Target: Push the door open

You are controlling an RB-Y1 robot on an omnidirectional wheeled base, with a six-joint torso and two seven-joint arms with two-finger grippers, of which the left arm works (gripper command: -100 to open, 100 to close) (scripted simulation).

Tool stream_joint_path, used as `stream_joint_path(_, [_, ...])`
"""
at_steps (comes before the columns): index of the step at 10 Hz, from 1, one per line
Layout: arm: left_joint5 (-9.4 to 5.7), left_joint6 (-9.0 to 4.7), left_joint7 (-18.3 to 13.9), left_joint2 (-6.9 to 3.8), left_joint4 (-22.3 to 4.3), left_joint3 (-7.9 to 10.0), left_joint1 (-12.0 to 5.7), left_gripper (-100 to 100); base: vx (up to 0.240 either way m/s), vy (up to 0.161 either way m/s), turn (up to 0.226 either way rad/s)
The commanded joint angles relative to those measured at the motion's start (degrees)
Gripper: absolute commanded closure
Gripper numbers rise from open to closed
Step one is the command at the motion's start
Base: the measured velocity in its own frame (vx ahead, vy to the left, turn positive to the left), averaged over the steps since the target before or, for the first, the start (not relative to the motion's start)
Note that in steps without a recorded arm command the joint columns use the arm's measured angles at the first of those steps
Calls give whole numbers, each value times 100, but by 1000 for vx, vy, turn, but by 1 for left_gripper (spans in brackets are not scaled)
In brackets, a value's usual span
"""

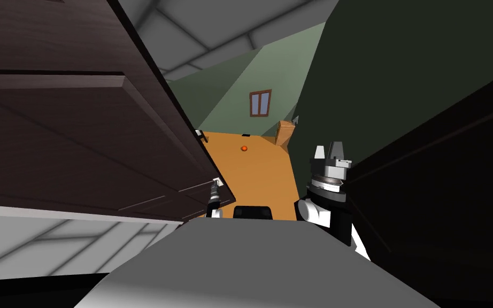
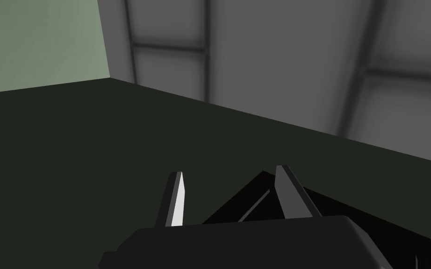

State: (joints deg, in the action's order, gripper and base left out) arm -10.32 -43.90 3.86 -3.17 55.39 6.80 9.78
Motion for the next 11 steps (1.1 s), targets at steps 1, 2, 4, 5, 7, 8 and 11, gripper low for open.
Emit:
stream_joint_path(1, [-1,-5,-3,4,-2,-1,10,100,-14,-4,1])
stream_joint_path(2, [-1,-5,-3,4,-2,-1,10,100,-9,-4,2])
stream_joint_path(4, [-47,24,25,-23,-18,81,5,100,62,-4,21])
stream_joint_path(5, [-61,29,33,-30,-18,107,2,100,201,-30,46])
stream_joint_path(7, [-129,48,66,-50,-22,230,-14,100,207,-22,58])
stream_joint_path(8, [-168,60,86,-55,-24,300,-23,100,209,-16,62])
stream_joint_path(11, [-308,101,156,-31,-31,554,-56,100,227,-10,69])
